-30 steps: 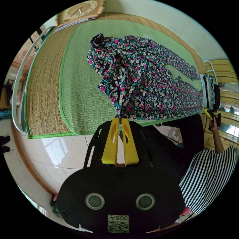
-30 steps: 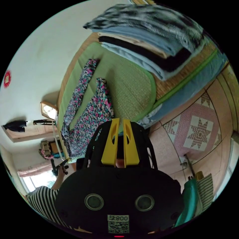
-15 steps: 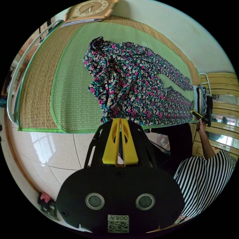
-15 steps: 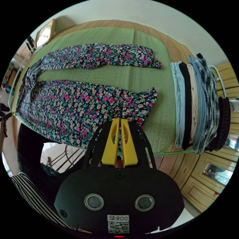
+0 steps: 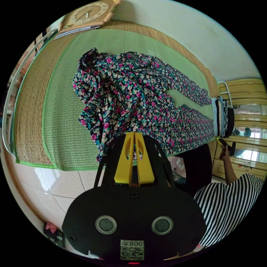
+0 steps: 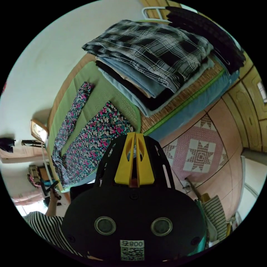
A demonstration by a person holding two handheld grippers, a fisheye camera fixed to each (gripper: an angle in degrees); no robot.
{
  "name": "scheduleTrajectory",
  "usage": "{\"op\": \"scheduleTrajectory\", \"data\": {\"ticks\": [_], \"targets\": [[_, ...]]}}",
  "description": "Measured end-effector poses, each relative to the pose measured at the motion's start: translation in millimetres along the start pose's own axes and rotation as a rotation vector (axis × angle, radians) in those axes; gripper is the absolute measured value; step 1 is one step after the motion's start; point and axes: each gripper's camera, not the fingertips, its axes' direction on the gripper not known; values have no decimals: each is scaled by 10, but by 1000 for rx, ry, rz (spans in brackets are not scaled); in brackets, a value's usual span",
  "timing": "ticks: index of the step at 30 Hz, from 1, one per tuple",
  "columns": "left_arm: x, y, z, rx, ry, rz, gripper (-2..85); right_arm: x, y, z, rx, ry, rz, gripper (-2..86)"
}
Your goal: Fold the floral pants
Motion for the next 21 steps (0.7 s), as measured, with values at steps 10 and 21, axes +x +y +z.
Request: {"op": "scheduleTrajectory", "data": {"ticks": [10, 21], "targets": [[-483, -367, 68, -13, -126, -155, 1, -1354, -19, 917, -175, 160, -421, -2], [-1095, -321, -283, 266, 52, -379, 1, -1350, 50, 899, -166, 193, -492, 2]]}}
